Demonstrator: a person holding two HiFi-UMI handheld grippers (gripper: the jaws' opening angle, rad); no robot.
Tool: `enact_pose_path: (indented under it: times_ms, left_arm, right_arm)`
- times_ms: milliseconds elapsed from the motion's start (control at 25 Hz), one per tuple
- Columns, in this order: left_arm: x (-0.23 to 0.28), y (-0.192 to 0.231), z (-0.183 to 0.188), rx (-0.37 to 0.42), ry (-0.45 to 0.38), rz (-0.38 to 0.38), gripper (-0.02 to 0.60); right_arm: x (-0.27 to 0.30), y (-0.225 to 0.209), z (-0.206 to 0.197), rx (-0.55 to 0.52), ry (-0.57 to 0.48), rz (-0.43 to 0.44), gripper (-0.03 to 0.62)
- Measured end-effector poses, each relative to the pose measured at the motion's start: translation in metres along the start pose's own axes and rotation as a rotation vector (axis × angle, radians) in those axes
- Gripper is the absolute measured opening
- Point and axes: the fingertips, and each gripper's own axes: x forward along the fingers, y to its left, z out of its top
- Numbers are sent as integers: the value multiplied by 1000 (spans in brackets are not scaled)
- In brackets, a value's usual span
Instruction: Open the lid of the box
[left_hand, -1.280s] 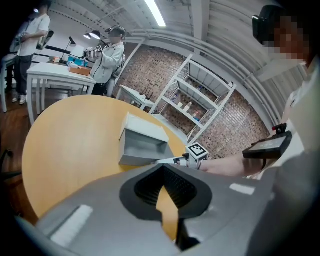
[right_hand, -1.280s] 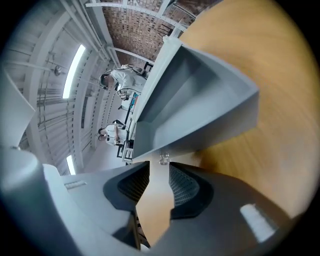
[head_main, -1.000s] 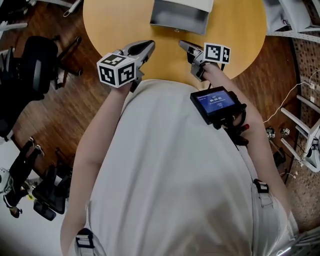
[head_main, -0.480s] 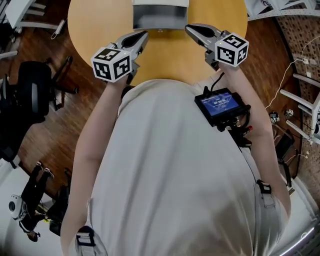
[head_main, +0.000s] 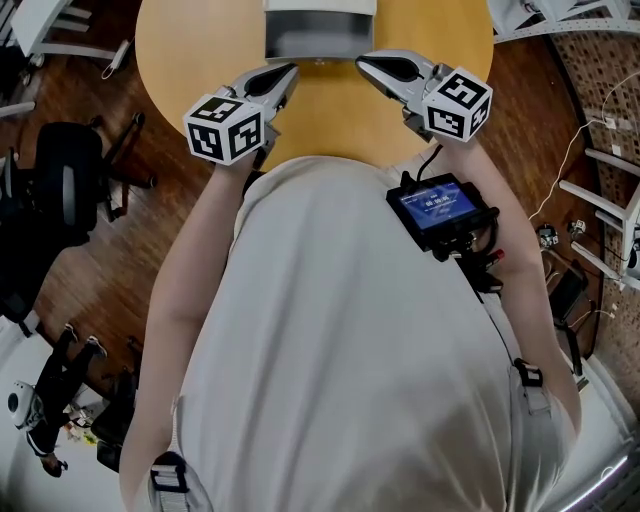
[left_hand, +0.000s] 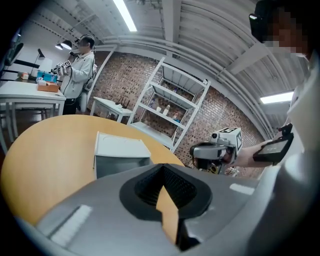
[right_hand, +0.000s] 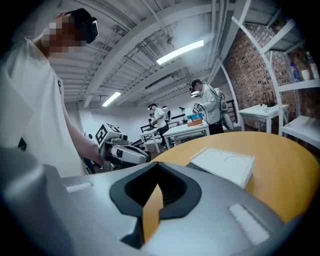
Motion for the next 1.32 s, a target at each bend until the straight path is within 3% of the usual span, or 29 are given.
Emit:
enact_pose_path:
  times_ms: [1320]
  left_arm:
    - [-5, 1, 0, -6, 0, 17, 0]
  right_arm:
    - [2, 3, 1, -18, -8, 5, 0]
